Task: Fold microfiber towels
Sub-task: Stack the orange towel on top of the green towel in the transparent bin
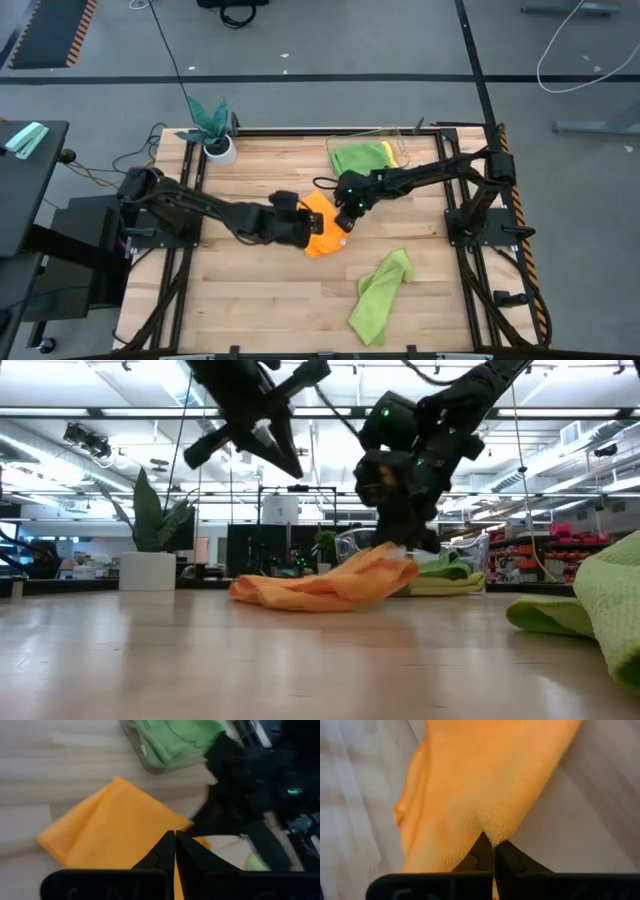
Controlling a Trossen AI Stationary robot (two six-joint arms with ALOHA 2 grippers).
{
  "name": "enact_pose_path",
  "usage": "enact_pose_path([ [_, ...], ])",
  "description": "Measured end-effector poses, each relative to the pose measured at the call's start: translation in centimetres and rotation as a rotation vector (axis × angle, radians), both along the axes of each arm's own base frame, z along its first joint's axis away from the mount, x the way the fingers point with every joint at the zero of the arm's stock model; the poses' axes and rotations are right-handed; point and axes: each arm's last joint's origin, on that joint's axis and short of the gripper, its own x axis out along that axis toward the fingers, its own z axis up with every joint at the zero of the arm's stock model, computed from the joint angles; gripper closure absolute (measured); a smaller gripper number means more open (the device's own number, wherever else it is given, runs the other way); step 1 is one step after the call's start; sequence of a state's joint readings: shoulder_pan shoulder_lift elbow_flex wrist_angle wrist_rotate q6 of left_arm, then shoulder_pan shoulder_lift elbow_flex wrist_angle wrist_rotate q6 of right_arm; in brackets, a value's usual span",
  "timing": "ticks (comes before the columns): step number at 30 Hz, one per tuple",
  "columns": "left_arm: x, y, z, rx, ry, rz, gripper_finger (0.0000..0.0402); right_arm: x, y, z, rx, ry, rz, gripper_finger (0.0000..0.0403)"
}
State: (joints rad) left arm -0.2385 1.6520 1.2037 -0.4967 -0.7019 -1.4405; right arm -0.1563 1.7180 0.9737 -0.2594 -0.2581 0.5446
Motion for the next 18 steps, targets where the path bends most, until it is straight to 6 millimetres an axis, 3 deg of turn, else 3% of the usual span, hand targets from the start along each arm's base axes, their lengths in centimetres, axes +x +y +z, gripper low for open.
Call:
enact_pose_path([
  [9, 0.4, 3.0, 0.5, 0.047, 0.026, 0.021, 0.0378, -0.7, -2.0, 3.6, -0.053, -0.001, -0.035, 0.0402],
  [18, 0.6, 4.4, 0.4, 0.065, 0.065, 0.000, 0.0389, 0.3, -3.8, 9.6, -0.164, -0.008, 0.005, 0.0403],
])
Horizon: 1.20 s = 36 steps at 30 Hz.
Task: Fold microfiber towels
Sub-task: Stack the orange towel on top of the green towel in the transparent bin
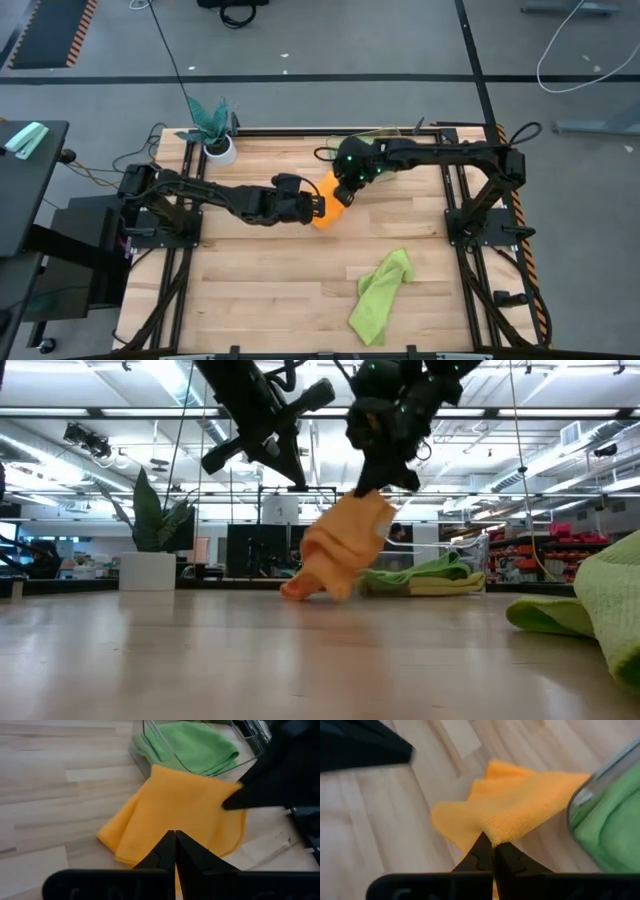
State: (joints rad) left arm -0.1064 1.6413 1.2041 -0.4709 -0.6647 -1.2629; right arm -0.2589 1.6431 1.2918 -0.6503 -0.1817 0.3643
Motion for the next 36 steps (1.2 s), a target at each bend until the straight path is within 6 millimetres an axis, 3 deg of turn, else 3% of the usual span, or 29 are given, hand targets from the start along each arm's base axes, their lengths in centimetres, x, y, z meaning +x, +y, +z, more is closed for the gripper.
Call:
enact_pose_path([
  [5, 0.0, 0.5, 0.0, 0.002, 0.008, 0.013, 0.0383, 0.0, -0.9, 2.6, -0.040, -0.011, 0.003, 0.0403],
  [18, -0.1, 1.7, -0.1, 0.016, 0.038, 0.032, 0.0391, -1.5, -5.1, 5.6, -0.089, -0.005, -0.071, 0.0403],
  [24, -0.2, 1.7, -0.2, 0.018, 0.050, 0.030, 0.0381, -2.7, -7.5, 9.0, -0.146, -0.061, -0.113, 0.0403],
  [31, -0.3, 1.7, -0.3, 0.019, 0.063, 0.030, 0.0383, -5.4, -9.7, 13.8, -0.260, -0.051, -0.182, 0.0403],
  [36, -0.3, 2.1, -0.3, 0.019, 0.071, 0.042, 0.0392, -7.7, -11.9, 15.4, -0.283, -0.053, -0.264, 0.0403],
])
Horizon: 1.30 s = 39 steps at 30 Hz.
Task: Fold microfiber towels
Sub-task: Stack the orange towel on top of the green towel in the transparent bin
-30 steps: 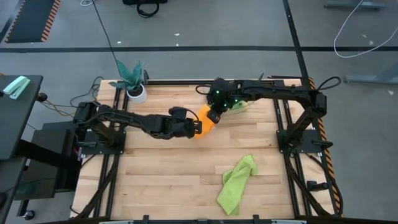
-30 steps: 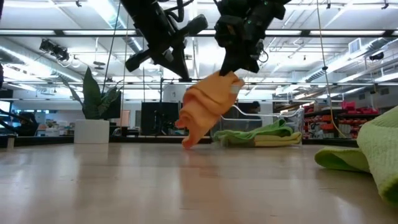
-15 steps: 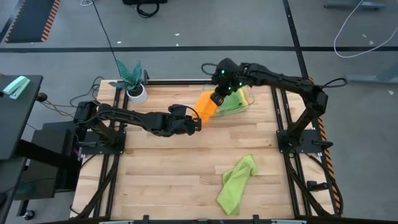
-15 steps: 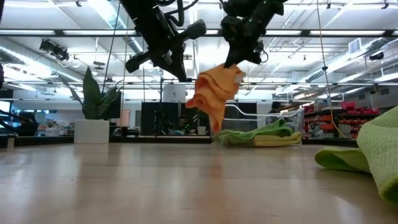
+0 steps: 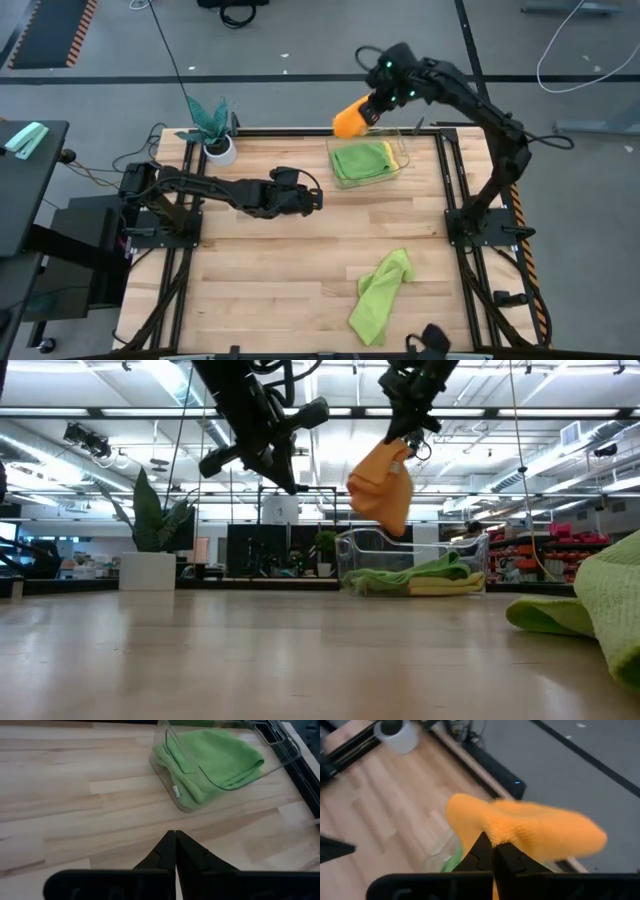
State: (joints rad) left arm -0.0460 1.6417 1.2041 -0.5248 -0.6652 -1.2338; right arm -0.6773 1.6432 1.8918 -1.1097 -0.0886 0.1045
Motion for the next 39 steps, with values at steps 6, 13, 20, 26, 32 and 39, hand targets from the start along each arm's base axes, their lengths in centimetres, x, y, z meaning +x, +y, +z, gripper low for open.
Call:
enact_pose_path([
  [6, 0.0, 0.4, 0.0, 0.007, 0.011, 0.000, 0.0383, -1.5, -1.8, -0.3, 0.052, -0.012, -0.033, 0.0403],
  [13, 0.0, 0.6, 0.0, 0.007, 0.016, 0.006, 0.0385, -1.7, -3.1, -1.0, 0.093, -0.029, -0.040, 0.0403],
  [20, -0.1, 1.1, -0.1, 0.004, 0.034, 0.007, 0.0393, 0.1, -4.4, -3.9, 0.235, -0.001, -0.008, 0.0403],
  [26, -0.2, 1.6, -0.2, -0.004, 0.059, -0.004, 0.0377, 1.8, -4.9, -6.0, 0.290, 0.033, 0.024, 0.0403],
  [32, -0.2, 2.0, -0.2, -0.005, 0.067, -0.003, 0.0386, 2.1, -5.1, -5.1, 0.255, -0.012, 0.030, 0.0403],
  [39, -0.3, 2.7, -0.3, -0.031, 0.072, -0.012, 0.0393, 1.4, -5.7, -3.3, 0.211, -0.060, 0.006, 0.0403],
])
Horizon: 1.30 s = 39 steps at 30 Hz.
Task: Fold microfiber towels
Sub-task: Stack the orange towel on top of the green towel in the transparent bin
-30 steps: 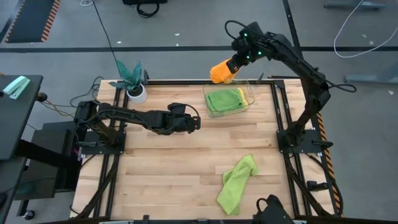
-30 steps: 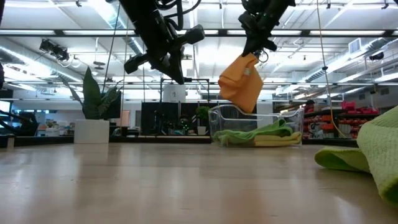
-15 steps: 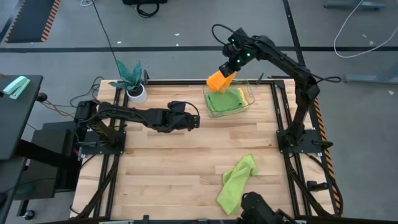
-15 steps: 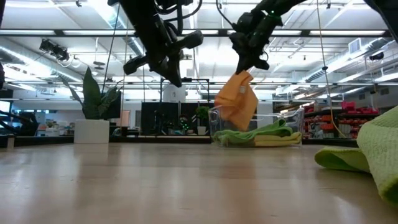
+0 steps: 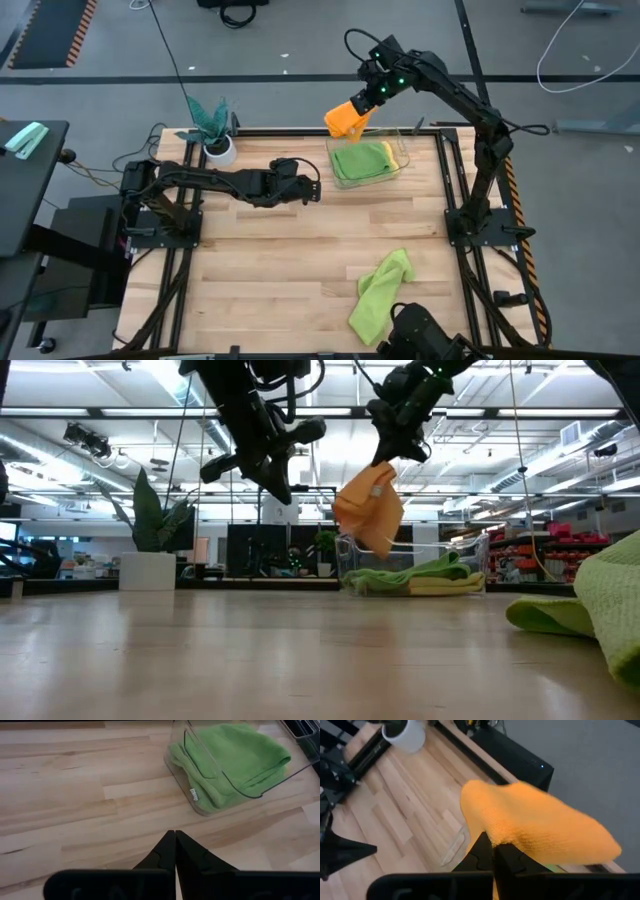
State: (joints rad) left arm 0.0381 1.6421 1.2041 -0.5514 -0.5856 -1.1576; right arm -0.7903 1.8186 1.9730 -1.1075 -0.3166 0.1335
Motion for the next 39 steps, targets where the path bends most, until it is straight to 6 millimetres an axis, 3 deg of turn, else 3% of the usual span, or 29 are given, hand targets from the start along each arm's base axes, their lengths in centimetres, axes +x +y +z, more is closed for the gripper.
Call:
enact_pose_path([
  [6, 0.0, 0.0, 0.0, -0.001, 0.001, -0.004, 0.0377, -0.4, 0.5, -0.7, 0.069, 0.065, 0.010, 0.0403],
  [13, 0.0, -0.1, 0.0, -0.001, 0.001, -0.005, 0.0395, -1.5, 1.0, -3.6, 0.239, 0.216, -0.012, 0.0403],
  [18, 0.0, -0.1, 0.0, -0.001, 0.001, -0.006, 0.0387, -1.7, 1.6, -4.9, 0.295, 0.274, 0.023, 0.0403],
  [23, 0.0, -0.1, 0.0, -0.004, 0.001, -0.008, 0.0376, -0.8, 1.7, -4.0, 0.233, 0.199, 0.047, 0.0403],
  [29, 0.0, -0.1, 0.0, 0.002, 0.012, -0.022, 0.0395, 0.0, 0.9, -2.3, 0.178, 0.043, 0.035, 0.0403],
  [36, 0.0, 0.2, 0.0, 0.004, 0.016, -0.017, 0.0381, -0.2, -0.4, 0.4, 0.107, -0.125, 0.014, 0.0403],
  [39, 0.0, 0.4, 0.0, 0.004, 0.016, -0.013, 0.0384, -0.4, -0.5, 0.4, 0.118, -0.125, 0.009, 0.0403],
])
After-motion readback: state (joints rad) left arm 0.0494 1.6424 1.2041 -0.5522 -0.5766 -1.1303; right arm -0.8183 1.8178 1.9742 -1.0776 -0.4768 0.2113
